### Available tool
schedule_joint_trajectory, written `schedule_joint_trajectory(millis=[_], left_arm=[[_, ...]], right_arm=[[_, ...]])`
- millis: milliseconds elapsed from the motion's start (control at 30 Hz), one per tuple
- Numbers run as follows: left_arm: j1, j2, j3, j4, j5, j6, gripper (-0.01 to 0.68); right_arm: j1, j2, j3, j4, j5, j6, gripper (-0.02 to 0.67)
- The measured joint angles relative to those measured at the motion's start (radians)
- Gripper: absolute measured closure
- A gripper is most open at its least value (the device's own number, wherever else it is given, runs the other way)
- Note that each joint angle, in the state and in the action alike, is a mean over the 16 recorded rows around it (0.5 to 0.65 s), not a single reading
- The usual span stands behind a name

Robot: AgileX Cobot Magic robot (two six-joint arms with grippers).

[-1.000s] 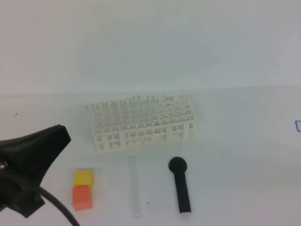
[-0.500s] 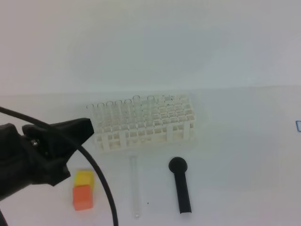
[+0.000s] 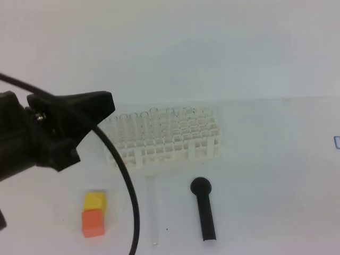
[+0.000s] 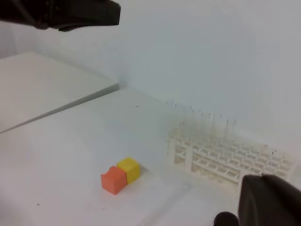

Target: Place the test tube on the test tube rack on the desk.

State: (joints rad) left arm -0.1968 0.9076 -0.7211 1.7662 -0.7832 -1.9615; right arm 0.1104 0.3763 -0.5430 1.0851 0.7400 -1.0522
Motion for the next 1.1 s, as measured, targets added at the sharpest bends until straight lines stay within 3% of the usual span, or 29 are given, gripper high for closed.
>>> schedule_joint_trajectory(millis=[633, 1100], left_arm=[[0.000, 0.019, -0.045, -0.002, -0.008, -0.093, 0.674], [-0.002, 0.023, -0.012, -0.002, -0.074, -0.077, 0.674]], right_arm=[[0.002, 0.002, 0.052, 0.002, 0.018, -0.001, 0.650], [0.002, 0.002, 0.052, 0.000, 0.019, -0.001, 0.650]])
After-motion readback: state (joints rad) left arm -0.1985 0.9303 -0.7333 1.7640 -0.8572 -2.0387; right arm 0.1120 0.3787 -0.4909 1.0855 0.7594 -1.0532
